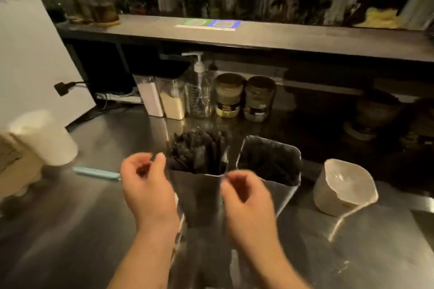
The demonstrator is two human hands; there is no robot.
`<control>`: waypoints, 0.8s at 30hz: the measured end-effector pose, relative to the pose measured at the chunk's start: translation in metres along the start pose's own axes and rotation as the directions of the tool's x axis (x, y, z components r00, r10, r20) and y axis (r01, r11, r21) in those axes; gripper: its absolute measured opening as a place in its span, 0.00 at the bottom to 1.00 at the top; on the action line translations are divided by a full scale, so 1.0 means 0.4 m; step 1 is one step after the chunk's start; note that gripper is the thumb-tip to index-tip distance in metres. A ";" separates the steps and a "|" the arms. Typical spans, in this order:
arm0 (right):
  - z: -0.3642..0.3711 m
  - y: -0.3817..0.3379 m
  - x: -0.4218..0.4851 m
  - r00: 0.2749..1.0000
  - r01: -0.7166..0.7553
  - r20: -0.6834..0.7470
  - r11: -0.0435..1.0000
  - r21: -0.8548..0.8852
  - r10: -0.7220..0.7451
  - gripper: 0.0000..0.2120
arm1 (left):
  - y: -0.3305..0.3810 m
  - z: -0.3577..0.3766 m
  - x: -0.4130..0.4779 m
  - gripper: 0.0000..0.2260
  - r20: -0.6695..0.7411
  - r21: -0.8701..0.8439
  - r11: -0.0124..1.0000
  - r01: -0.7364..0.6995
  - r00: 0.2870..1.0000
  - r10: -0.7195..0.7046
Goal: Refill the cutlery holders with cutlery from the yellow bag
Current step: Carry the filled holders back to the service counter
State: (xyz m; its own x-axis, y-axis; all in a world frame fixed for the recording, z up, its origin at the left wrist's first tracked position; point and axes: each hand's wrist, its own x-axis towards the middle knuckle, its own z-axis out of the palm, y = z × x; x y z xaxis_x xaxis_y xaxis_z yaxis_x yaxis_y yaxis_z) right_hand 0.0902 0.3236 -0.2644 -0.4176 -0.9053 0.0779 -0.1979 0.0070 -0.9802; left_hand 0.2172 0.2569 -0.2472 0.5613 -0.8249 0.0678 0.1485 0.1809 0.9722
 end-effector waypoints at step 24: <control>0.015 -0.452 0.135 0.944 -0.329 0.089 0.931 0.161 0.318 0.39 | 0.478 0.114 0.156 0.30 0.575 0.124 0.803 0.583 0.618 -0.537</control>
State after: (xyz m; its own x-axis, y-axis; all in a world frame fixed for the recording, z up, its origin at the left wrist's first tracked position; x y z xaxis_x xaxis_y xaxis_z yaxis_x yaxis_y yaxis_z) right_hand 0.1088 0.2707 -0.0843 -0.3781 -0.8900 -0.2548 0.0957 0.2361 -0.9670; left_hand 0.2435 0.2156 -0.0467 -0.2008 -0.9145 -0.3513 0.3458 -0.4017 0.8479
